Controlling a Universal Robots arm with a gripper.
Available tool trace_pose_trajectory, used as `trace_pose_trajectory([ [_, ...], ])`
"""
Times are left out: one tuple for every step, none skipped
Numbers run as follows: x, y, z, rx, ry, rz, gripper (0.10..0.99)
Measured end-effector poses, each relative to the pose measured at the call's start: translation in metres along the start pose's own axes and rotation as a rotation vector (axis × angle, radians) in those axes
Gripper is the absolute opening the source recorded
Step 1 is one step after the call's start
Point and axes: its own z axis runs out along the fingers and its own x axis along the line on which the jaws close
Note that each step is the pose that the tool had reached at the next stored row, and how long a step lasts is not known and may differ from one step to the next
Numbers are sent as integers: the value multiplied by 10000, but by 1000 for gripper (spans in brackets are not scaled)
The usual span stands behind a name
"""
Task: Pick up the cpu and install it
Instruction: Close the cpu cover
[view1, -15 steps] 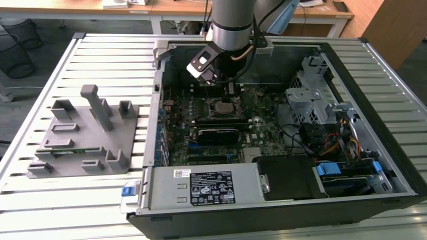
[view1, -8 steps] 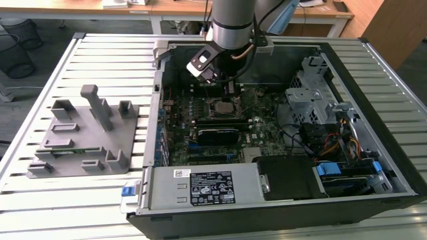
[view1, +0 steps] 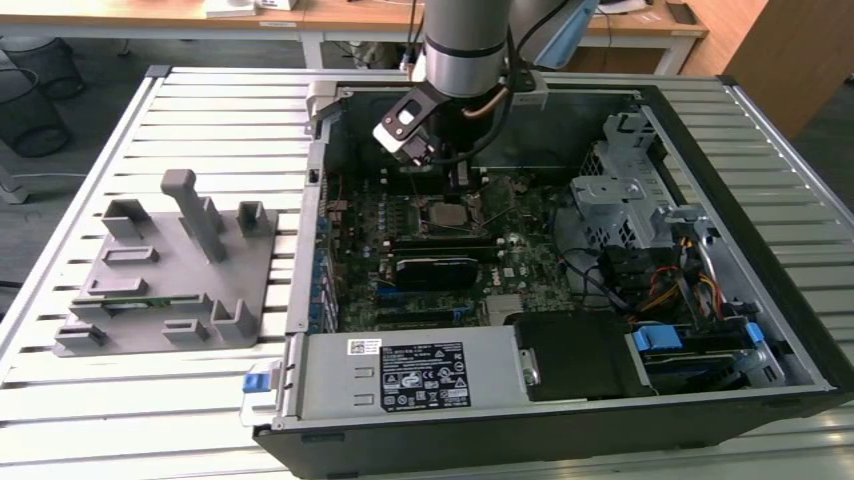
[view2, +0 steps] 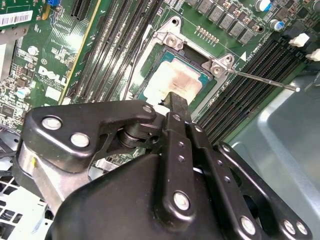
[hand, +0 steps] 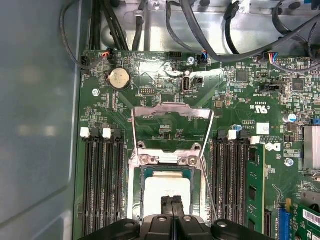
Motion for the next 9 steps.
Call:
trace_pose_trajectory([
  [0,0,-3,2,-2,0,106],
  [-1,0,-10,5,-4,0,106],
  [0,1,-18,10,-2,0,106],
  [0,2,-25,17,-1,-1,106],
  [0,3,-34,26,0,-1,106],
  [0,4,-45,36,0,0,106],
  [0,5,-58,44,0,1,106],
  [0,5,-70,50,0,1,106],
  [0,6,-82,57,0,0,106],
])
